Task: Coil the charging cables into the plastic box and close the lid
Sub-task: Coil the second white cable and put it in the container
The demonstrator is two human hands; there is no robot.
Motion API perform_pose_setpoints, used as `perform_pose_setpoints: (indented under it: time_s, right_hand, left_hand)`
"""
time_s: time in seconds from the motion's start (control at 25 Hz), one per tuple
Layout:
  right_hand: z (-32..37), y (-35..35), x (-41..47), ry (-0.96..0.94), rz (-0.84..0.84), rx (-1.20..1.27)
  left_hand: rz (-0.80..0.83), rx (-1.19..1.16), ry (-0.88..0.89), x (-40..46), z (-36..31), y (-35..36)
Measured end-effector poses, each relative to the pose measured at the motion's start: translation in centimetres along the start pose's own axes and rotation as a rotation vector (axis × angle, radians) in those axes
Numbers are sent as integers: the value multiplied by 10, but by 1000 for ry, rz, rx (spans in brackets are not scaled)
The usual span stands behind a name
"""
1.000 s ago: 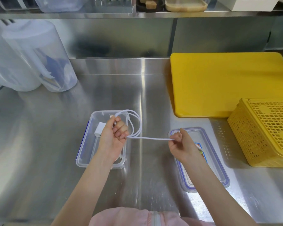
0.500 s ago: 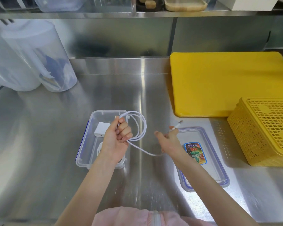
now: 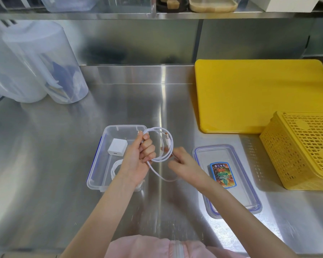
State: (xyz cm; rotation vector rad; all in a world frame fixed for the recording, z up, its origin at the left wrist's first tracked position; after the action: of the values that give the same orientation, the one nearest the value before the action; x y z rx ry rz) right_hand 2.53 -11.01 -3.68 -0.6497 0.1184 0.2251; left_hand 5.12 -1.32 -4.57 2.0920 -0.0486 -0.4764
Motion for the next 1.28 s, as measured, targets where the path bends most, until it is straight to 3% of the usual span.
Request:
perform_pose_setpoints:
  time_s: [0.16,0.28,0.48,0.64,0.88,1.12,1.2,1.28]
  right_hand:
    - [-19,-13,0,174,-174,164]
    - [-34,-5,0,263,-162,200]
    - [-18,13,7,111,18,-235]
    - [-2,-10,-4,-11,-181,-40]
    - [-1,-4,-8,46,-127,470]
    - [0,-51,-10,-37,-533,383]
    - [7,-55,-9,-75,-527,262]
    - [-10,-47,0,45,-443,326]
  left_hand:
    - [68,-109,11,-3,1,13]
    - [98,-195,29,-3,-10,21]
    - [103,-137,-49,-7,6,23]
    - [32,-9,-14,-3,5,11]
    - [-17,289,98,-2,-5,11]
    - [-5,380,-9,-9,27,5]
    - [3,316,-17,-9,26,4]
    - [68,248,-7,-8,19,14]
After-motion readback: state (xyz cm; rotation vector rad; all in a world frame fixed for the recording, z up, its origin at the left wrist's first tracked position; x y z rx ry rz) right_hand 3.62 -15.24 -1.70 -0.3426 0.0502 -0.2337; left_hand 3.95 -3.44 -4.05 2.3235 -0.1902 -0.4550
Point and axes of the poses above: each hand's wrist, its own x-axis towards the middle knuckle, its own y-axis out of the palm, z = x × y, the point moved 10 cm from there along x, towards the middle knuckle, and after that the axes turned 11 degrees about -x, right-handed, at the moved point
